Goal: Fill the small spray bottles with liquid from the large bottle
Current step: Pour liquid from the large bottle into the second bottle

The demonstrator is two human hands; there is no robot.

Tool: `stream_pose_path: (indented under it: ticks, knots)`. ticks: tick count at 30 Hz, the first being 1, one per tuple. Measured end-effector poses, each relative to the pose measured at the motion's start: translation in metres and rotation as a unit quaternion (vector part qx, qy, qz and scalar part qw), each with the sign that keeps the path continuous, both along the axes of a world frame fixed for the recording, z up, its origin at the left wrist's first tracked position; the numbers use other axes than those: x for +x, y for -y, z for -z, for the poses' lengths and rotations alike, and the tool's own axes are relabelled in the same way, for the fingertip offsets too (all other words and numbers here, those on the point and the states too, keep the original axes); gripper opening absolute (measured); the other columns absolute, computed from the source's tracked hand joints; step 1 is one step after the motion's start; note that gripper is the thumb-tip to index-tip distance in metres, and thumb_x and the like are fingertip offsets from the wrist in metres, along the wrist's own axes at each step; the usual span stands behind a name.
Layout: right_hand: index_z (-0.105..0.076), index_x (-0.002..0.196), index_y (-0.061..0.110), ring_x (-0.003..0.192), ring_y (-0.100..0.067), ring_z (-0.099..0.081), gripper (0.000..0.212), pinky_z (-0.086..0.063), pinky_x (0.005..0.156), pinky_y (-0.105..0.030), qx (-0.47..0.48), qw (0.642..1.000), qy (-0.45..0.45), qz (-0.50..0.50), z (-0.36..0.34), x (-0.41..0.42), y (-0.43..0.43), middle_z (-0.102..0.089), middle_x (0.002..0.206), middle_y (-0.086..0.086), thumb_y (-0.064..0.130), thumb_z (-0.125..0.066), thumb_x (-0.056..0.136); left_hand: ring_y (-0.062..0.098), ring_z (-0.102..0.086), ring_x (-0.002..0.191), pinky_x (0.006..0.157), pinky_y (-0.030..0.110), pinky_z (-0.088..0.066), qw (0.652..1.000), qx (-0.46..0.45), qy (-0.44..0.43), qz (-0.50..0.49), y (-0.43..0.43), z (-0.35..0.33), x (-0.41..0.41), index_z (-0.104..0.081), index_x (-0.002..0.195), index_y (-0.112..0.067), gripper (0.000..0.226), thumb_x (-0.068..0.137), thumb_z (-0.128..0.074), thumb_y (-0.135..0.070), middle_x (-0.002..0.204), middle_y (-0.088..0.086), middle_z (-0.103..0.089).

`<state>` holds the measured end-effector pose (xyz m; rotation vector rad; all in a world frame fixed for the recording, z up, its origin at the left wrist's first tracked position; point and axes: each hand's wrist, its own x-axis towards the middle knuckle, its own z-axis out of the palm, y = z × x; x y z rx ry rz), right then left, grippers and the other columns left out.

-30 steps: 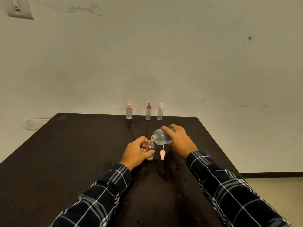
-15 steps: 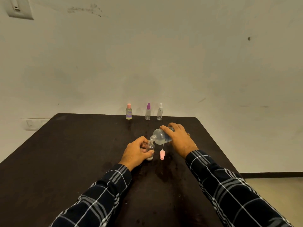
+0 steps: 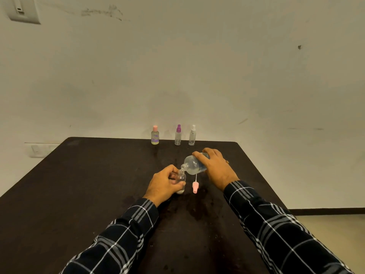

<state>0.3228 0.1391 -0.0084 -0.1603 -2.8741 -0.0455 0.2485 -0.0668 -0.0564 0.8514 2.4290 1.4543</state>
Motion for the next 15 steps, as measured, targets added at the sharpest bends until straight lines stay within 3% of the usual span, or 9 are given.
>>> stream_pose_path:
  ticks: [9, 15]
  knots:
    - [-0.027, 0.151, 0.038, 0.146, -0.033, -0.021, 0.079, -0.038, 0.114, -0.055, 0.009, 1.000, -0.009, -0.006, -0.0016, 0.0013, 0.0009, -0.027, 0.157, -0.010, 0.011, -0.070, 0.090, -0.001, -0.072, 0.078, 0.079, 0.026, -0.057, 1.000, 0.002, -0.003, -0.002, -0.0001, -0.0002, 0.0005, -0.063, 0.091, -0.033, 0.026, 0.078, -0.085, -0.027, 0.091, -0.011, -0.074]
    - [-0.026, 0.152, 0.037, 0.147, -0.033, -0.020, 0.079, -0.036, 0.115, -0.055, 0.008, 1.000, 0.000, -0.003, -0.0028, 0.0023, 0.0013, -0.025, 0.158, -0.010, 0.013, -0.070, 0.091, 0.000, -0.072, 0.078, 0.081, 0.028, -0.059, 1.000, 0.004, -0.004, -0.001, 0.0000, 0.0004, 0.0007, -0.063, 0.090, -0.033, 0.027, 0.078, -0.086, -0.026, 0.091, -0.011, -0.073]
